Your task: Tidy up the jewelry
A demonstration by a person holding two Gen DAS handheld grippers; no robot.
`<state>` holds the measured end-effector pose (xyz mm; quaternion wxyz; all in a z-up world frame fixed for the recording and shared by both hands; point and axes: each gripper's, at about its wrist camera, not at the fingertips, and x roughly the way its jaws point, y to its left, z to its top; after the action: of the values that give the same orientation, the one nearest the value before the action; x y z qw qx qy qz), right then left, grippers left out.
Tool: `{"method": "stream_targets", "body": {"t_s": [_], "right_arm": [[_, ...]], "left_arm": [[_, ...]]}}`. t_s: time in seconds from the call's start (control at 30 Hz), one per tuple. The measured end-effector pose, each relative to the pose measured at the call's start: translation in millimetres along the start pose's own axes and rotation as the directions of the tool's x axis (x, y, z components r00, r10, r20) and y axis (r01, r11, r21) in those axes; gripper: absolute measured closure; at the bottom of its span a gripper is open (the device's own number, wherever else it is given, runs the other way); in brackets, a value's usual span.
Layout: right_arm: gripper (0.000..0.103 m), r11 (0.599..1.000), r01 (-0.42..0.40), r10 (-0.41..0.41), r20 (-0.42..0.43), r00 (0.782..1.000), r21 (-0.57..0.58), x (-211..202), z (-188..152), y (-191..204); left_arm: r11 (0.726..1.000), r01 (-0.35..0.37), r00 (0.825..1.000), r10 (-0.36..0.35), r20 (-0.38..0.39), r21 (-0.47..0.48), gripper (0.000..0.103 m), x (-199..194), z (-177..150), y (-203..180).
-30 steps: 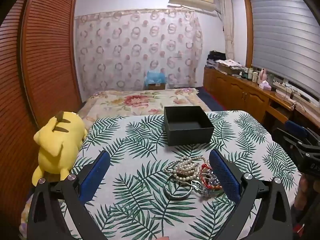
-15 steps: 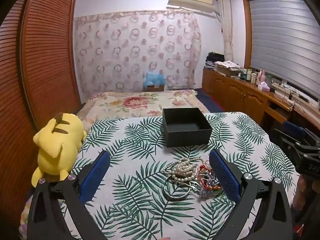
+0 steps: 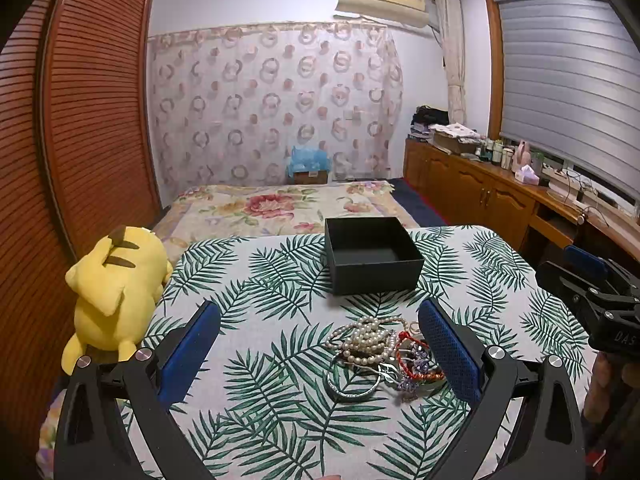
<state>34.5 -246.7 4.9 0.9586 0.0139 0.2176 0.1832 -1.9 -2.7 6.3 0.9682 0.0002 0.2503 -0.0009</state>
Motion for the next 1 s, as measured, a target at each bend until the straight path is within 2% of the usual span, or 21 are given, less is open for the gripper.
{"method": "stream_targets", "body": {"t_s": [1.0], "right_arm": [[0.003, 1.0, 0.001, -0.001, 0.0, 1.0, -0.002, 0.1, -0.2, 1.0]], "left_arm": [[1.0, 0.003, 1.0, -0.003, 0.005, -0.004, 0.007, -4.4, 8.1, -4.5]]}}
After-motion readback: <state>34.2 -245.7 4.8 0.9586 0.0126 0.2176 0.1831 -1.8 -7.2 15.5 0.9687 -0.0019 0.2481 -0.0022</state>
